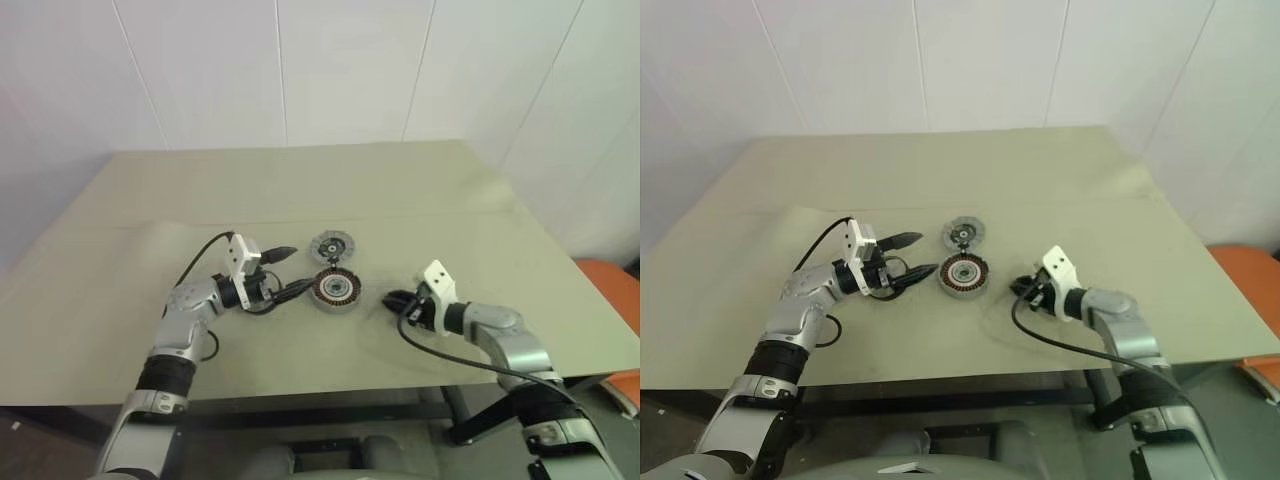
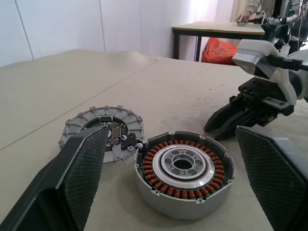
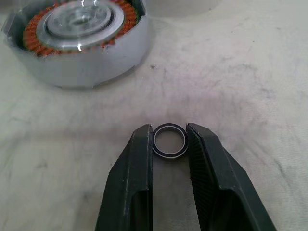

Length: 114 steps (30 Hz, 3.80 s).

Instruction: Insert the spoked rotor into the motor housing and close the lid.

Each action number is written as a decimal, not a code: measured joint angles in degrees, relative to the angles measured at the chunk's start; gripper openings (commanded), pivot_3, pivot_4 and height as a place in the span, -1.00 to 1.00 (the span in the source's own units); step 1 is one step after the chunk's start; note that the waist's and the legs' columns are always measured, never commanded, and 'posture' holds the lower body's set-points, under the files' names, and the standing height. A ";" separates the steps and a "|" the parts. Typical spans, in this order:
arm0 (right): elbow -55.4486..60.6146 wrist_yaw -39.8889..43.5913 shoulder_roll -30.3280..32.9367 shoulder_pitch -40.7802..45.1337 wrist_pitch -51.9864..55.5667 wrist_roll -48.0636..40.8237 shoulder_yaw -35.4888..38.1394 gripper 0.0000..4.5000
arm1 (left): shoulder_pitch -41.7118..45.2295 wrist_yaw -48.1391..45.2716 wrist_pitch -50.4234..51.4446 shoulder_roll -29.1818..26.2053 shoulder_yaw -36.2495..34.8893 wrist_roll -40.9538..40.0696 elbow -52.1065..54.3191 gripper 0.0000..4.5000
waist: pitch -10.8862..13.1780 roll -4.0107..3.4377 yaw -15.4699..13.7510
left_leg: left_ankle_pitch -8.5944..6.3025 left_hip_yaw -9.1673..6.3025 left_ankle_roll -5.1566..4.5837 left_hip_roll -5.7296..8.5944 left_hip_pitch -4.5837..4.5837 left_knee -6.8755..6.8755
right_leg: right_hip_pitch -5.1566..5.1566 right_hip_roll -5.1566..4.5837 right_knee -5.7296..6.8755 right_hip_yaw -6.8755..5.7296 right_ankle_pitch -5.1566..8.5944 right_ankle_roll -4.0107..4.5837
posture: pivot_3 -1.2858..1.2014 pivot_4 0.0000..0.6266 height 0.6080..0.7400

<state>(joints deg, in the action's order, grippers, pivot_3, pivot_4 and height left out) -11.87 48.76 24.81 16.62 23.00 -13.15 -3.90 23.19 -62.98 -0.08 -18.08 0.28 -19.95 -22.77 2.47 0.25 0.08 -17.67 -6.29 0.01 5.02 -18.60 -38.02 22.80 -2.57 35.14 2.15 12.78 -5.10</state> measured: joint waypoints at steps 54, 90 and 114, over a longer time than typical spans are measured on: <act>-0.74 2.97 -4.77 13.78 4.16 7.46 -13.68 -0.70 | -6.83 0.58 8.64 -6.15 -1.48 -3.27 7.47 1.00 | 0.11 -0.12 0.31 | 0.01 -0.02 0.01 0.13 -0.84 0.10 | 0.85 -0.10 -0.03 -0.05 -0.32 0.11 | 0.03 -1.00 1.00; -2.44 1.59 -4.19 15.53 7.85 6.43 -12.37 -0.70 | -9.44 -2.30 9.41 -7.14 -0.94 -4.54 10.10 1.00 | 0.11 -0.13 0.49 | 0.01 -0.03 0.01 0.12 -0.82 0.09 | 0.84 -0.10 -0.03 -0.05 -0.32 0.11 | 0.03 -1.00 1.00; -2.43 2.05 -4.51 15.53 8.26 6.03 -12.37 -0.70 | -10.05 -2.88 6.78 -6.67 -1.03 -4.19 5.59 1.00 | 0.11 -0.13 0.53 | 0.01 -0.02 0.01 0.12 -0.81 0.09 | 0.83 -0.10 -0.02 -0.05 -0.32 0.11 | 0.03 -1.00 1.00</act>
<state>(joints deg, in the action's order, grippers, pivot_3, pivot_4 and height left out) -14.29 50.81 20.30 32.15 31.26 -7.12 -16.27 13.14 -65.87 6.70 -24.75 -0.75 -24.14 -17.18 2.58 0.12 0.61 -17.66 -6.31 0.02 5.15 -19.41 -37.93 23.63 -2.68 35.12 2.10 12.45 -4.99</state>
